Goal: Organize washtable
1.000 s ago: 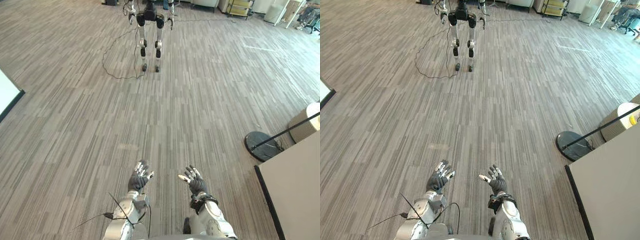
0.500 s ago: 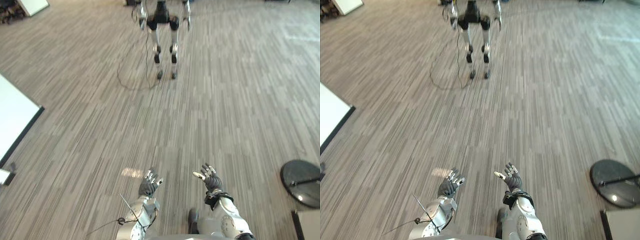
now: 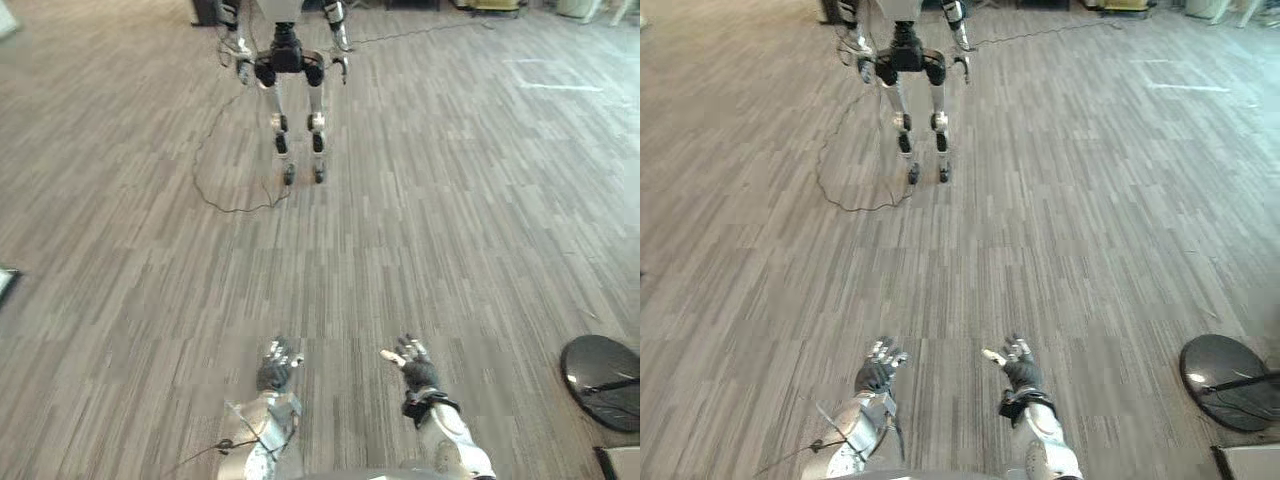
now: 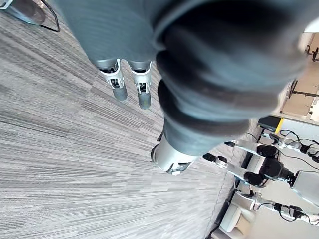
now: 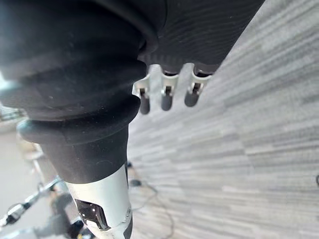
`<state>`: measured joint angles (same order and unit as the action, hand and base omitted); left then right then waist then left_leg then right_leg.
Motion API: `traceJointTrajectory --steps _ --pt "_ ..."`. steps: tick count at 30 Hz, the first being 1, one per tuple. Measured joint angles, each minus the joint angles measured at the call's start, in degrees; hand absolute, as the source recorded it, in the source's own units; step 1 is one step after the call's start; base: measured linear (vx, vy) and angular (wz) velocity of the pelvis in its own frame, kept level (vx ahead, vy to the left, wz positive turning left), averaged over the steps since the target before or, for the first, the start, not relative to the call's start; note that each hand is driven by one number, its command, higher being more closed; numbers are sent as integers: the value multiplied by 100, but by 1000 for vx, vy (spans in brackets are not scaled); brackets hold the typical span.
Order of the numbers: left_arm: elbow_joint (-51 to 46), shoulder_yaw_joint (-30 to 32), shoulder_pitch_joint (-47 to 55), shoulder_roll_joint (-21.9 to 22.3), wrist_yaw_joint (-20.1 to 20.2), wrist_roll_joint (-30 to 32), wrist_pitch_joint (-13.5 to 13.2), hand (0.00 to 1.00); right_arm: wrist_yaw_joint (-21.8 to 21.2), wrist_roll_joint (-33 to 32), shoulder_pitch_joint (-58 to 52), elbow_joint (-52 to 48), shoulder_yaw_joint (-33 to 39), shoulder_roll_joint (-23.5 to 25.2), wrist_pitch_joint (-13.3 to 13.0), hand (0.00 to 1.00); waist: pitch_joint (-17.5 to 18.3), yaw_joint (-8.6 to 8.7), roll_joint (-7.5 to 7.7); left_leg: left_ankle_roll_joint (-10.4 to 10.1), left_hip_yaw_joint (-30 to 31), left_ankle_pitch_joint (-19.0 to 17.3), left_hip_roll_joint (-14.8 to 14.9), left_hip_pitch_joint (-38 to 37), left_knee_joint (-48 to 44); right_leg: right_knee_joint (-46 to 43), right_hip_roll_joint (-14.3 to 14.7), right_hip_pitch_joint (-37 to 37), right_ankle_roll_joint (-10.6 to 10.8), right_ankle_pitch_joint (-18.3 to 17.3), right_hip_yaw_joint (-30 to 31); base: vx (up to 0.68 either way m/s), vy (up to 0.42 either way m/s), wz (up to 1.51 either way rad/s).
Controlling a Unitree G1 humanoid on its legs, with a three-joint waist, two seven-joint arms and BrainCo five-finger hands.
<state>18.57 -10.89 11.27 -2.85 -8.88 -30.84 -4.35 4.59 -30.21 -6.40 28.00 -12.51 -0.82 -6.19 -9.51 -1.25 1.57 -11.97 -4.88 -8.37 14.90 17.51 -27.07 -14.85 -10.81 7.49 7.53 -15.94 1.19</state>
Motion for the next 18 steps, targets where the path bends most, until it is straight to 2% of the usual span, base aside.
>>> traceJointTrajectory --steps 1,2,3,4,5,6,7,8,9,10,11,12,13,14,18 --pt "0 -3 -12 -30 7 9 1 0 -10 46 -6 5 -8 29 12 0 6 19 3 42 -43 -149 1 30 -220 -110 -42 -35 -40 76 80 326 388 -57" --pt "1 -27 -31 -94 19 64 3 0 -46 157 -17 18 -10 68 20 0 67 21 84 149 -301 -411 -51 -15 -415 -722 -175 -394 -110 163 242 292 389 -62" --pt "6 -73 -89 -135 19 188 18 0 -78 284 -8 18 19 65 21 0 90 33 122 235 -530 -517 -155 -144 -426 -1610 -322 -901 -422 413 361 282 359 -59" --pt "5 -89 -127 -160 19 224 19 0 -73 324 -6 23 23 66 21 0 87 42 117 267 -647 -534 -179 -251 -378 -2027 -390 -1143 -501 679 385 293 326 -50" --pt "1 -152 -139 -179 24 240 17 0 -51 313 5 85 27 49 20 0 55 47 59 310 -899 -551 -210 -579 -204 -2621 -497 -1462 -632 1332 369 305 290 -53" --pt "-7 -124 -126 -203 21 240 14 0 -70 214 10 176 -23 52 19 0 -1 49 -75 364 -1070 -581 -219 -990 55 -3019 -523 -1646 -607 1225 182 304 269 -51" --pt "-9 -115 -118 -220 21 241 14 0 -96 161 15 217 -96 51 16 0 0 61 -92 365 -1112 -581 -220 -1163 197 -3148 -513 -1711 -592 1063 -17 281 212 -34" --pt "-33 -118 -119 -244 23 241 11 0 -125 140 -7 231 -203 57 20 0 6 70 -106 386 -1190 -553 -221 -1478 504 -3221 -451 -1834 -577 738 -466 265 132 -13" --pt "-86 -131 -108 -255 43 240 5 0 -179 141 -8 229 -210 78 22 0 23 62 -85 362 -1273 -509 -222 -1687 761 -3029 -308 -1979 -519 455 -899 316 96 -7" --pt "-87 -151 -111 -257 74 240 4 0 -199 141 5 229 -204 76 21 0 23 69 -88 348 -1287 -487 -220 -1763 856 -2757 -199 -2004 -519 367 -1113 314 18 0" --pt "-86 -247 -93 -296 139 237 4 0 -209 116 5 229 -197 63 21 0 54 96 -60 295 -1318 -450 -243 -1860 994 -1792 90 -1954 -462 385 -1453 271 -25 8" --pt "-84 -269 -49 -362 178 237 7 0 -207 98 -46 243 -190 73 20 0 168 73 167 262 -1289 -406 -498 -1911 1095 -548 280 -1851 -570 1086 -1512 294 -69 15" --pt "20 -272 -71 -390 213 236 13 0 -205 96 -65 256 -174 29 18 0 225 62 300 251 -1234 -418 -636 -1938 1108 -380 245 -1820 -790 1189 -1551 289 -18 4" --pt "176 -307 -87 -190 225 229 92 0 -190 81 -7 374 -140 -137 40 0 229 46 -21 302 -1162 -383 -519 -1992 1112 -206 382 -1681 -838 1416 -1555 259 -6 -2" --pt "223 -419 -10 10 245 227 75 0 -144 42 2 373 -103 -350 35 0 433 79 -354 363 -1060 -344 -498 -2062 1534 666 622 -1366 -778 1578 -1549 151 6 -15"
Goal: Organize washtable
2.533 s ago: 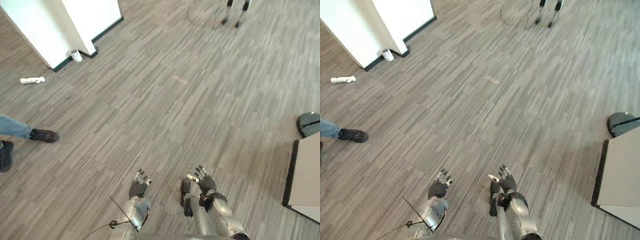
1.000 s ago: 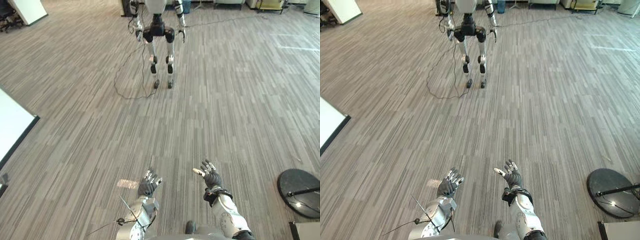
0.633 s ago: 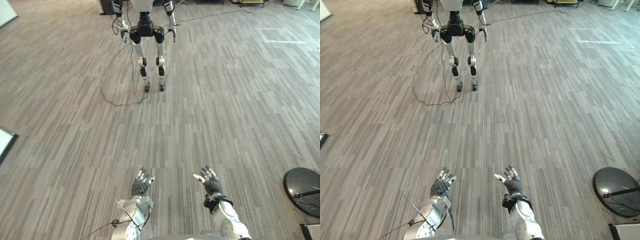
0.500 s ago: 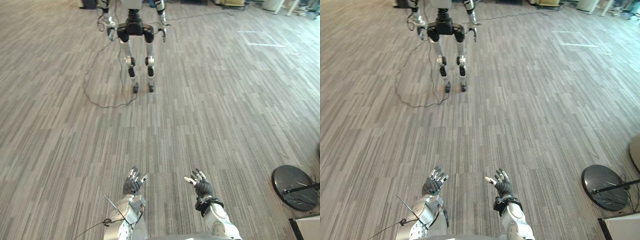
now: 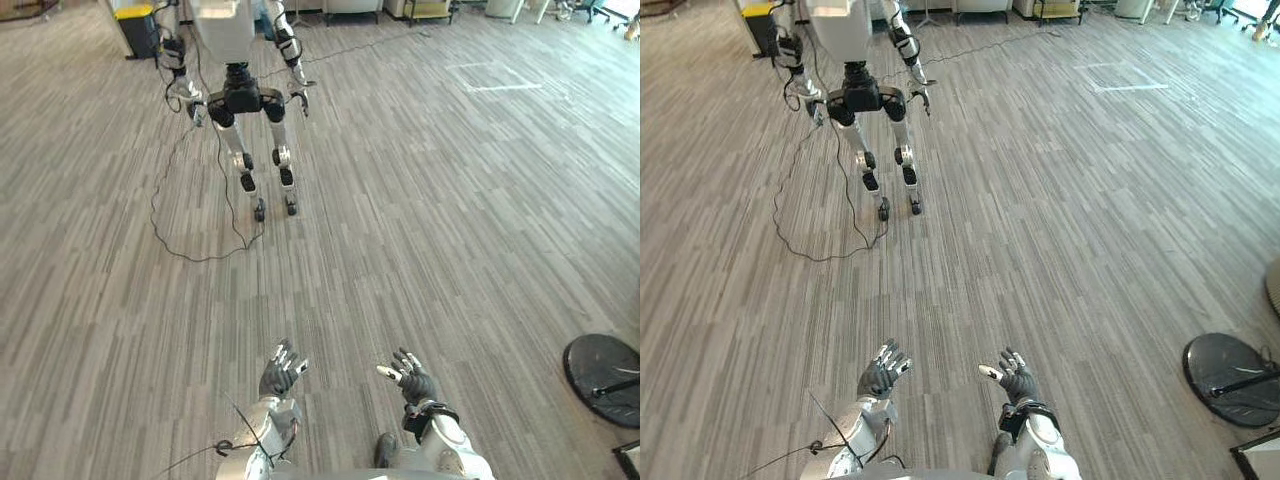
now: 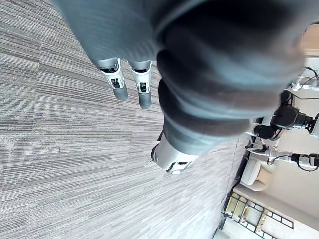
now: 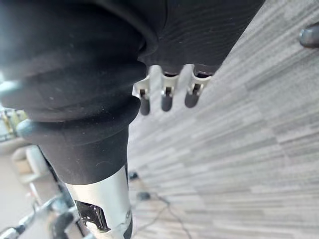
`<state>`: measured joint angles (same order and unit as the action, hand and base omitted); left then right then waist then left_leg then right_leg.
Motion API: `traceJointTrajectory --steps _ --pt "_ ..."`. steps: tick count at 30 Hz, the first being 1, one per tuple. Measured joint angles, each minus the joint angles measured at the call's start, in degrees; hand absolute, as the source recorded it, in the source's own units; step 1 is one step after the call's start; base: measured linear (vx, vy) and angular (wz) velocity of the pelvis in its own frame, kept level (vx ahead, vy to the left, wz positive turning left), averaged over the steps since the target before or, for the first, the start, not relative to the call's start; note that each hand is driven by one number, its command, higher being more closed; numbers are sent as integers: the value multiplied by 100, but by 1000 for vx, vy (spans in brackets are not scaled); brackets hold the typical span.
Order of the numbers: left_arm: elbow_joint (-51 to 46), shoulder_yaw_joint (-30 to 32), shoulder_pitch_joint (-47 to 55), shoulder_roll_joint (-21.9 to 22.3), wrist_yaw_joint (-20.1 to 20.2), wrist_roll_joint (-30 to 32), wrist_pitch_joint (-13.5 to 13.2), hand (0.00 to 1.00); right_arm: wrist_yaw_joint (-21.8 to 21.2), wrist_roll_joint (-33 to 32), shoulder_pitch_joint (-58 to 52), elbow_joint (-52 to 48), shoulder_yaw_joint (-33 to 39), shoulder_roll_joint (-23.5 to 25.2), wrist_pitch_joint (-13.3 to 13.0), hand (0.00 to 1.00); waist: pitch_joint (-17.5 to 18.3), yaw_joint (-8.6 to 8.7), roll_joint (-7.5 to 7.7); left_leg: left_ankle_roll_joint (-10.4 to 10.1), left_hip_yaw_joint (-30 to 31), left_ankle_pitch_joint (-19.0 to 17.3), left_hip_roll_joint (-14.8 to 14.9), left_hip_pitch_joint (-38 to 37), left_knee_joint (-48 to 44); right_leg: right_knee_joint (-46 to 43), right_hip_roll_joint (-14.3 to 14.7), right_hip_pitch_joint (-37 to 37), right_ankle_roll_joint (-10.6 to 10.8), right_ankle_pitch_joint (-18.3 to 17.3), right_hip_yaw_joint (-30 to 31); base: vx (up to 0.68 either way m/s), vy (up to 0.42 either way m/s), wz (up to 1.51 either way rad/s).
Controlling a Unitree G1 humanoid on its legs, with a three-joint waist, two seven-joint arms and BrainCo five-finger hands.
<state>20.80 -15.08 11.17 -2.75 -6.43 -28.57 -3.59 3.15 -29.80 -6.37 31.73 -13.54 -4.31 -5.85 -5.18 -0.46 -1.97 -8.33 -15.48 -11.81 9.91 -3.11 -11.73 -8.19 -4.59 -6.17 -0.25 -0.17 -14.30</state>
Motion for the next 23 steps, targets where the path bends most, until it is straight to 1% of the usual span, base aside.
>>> traceJointTrajectory --steps 1,3,5,6,10,12,15,16,18,20,23 --pt "9 -97 -69 -3 18 0 -4 0 -1 0 -10 0 3 10 6 0 5 -16 8 57 43 45 -8 -82 171 206 53 107 3 88 -11 129 17 7" --pt "71 -247 -126 -3 105 1 -4 0 -1 4 -28 0 4 42 6 0 19 -6 68 65 139 114 -27 -173 282 438 70 299 7 182 -95 73 29 18" --pt "90 -348 -114 -1 164 8 -4 0 -1 -3 -31 0 1 48 6 0 50 -6 130 19 157 145 -61 -239 304 676 68 503 53 266 -148 42 40 20" --pt "135 -349 -91 -4 186 11 -4 0 -2 -9 -22 0 -3 49 5 0 72 -17 157 -13 196 166 -104 -280 326 852 70 631 85 363 -159 14 40 9" --pt "229 -333 -51 -96 180 2 -5 0 -8 -8 -12 0 -48 52 6 0 117 -31 196 -13 326 167 -260 -273 382 1283 -12 810 167 654 -166 -24 99 7" --pt "236 -260 48 -160 119 -12 -6 0 -8 -8 -42 5 -50 124 8 0 126 -24 225 -12 421 166 -365 -262 392 1380 -103 870 224 701 -173 -68 92 12" --pt "236 -190 144 -194 97 -52 -10 0 5 -8 -66 98 -44 183 11 0 139 -26 264 14 467 151 -433 -270 569 1385 -162 837 266 729 -231 -97 77 16" --pt "236 -153 161 -194 97 -54 -10 0 21 -8 -65 122 -41 193 17 0 135 -31 293 34 475 164 -450 -257 606 1387 -176 816 278 737 -238 -78 34 12" --pt "236 -5 297 -195 82 -57 -8 0 63 -10 -103 129 13 245 24 0 117 -24 400 93 504 202 -494 -225 676 1393 -211 755 294 746 -218 -107 10 -1" --pt "235 61 378 -197 38 -57 -8 0 102 -7 -166 128 138 283 24 0 144 -29 440 94 479 201 -495 -197 692 1403 -214 693 315 756 -171 -76 -3 -11" --pt "233 194 416 -184 -9 -58 -8 0 218 -6 -259 128 273 273 28 0 141 -23 444 119 427 214 -491 -112 698 1404 -227 570 357 764 -107 -52 -6 -10"
